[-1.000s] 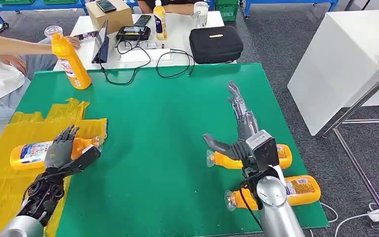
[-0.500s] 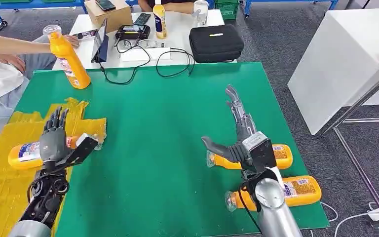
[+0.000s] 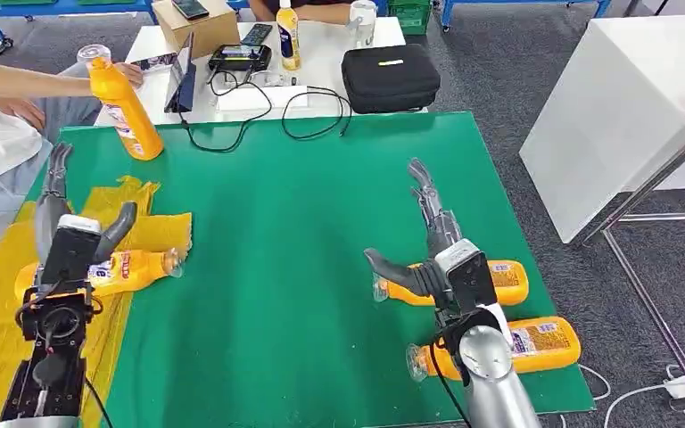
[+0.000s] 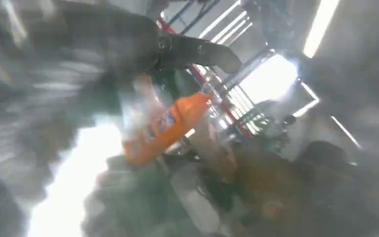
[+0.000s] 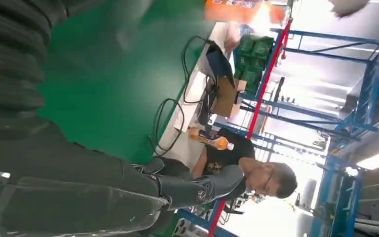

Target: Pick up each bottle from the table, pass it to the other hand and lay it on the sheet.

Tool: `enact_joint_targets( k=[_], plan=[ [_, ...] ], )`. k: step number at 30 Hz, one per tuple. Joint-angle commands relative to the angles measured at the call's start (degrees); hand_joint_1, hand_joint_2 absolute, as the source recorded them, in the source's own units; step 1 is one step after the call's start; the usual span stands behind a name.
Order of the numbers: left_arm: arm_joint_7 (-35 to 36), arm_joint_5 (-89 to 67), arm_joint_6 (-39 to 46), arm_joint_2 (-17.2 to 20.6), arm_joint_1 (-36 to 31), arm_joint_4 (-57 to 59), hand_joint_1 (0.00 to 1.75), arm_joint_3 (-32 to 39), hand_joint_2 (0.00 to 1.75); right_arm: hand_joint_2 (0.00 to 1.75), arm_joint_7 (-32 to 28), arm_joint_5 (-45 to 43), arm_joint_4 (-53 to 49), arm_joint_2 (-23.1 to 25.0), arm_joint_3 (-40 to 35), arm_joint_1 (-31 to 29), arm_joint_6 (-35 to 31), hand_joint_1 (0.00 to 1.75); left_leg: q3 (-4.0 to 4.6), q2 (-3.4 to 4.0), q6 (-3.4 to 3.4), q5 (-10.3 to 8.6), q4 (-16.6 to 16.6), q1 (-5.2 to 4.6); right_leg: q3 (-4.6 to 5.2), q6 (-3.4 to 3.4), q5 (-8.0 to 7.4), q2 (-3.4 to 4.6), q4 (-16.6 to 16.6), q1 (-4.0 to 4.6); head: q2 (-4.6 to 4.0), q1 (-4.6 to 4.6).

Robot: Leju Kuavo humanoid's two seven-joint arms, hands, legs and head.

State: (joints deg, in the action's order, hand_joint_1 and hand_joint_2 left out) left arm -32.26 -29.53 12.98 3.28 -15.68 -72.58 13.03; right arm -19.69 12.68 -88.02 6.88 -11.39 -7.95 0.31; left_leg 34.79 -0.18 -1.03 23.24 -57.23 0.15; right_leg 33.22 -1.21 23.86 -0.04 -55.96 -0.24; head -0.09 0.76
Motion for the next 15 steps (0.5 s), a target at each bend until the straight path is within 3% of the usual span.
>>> enact_joint_targets(
  k=[1, 13, 15],
  plan=[
    [0.1, 13.0, -12.8, -4.8, 2.1, -7.7, 0.0, 6.7, 1.75, 1.75, 0.1, 1.6, 2.2, -0.5, 2.2, -1.6, -0.4, 0.0, -0.16, 0.05, 0.03, 0.14, -0.1, 0.1, -0.21, -0.02, 0.07, 0.03, 0.1, 0.1, 0.0, 0.0],
    [0.1, 13.0, -12.8, -4.8, 2.1, -7.7, 0.0, 6.7, 1.75, 1.75, 0.1, 1.6, 2.2, -0.5, 2.2, -1.6, -0.4, 0.0, -0.05, 0.0, 0.02, 0.03, 0.0, 0.01, -0.07, 0.0, 0.02, -0.01, 0.0, 0.01, 0.0, 0.0],
    [0.7, 19.6, -19.0, -5.9, 2.4, -8.8, 0.0, 7.5, 1.75, 1.75, 0.8, 9.7, 2.4, -3.5, -0.4, -2.5, -2.2, 0.0, -0.18, 0.01, 0.04, 0.13, 0.0, 0.1, -0.24, 0.0, 0.08, -0.01, 0.1, 0.1, 0.0, 0.0]
  ],
)
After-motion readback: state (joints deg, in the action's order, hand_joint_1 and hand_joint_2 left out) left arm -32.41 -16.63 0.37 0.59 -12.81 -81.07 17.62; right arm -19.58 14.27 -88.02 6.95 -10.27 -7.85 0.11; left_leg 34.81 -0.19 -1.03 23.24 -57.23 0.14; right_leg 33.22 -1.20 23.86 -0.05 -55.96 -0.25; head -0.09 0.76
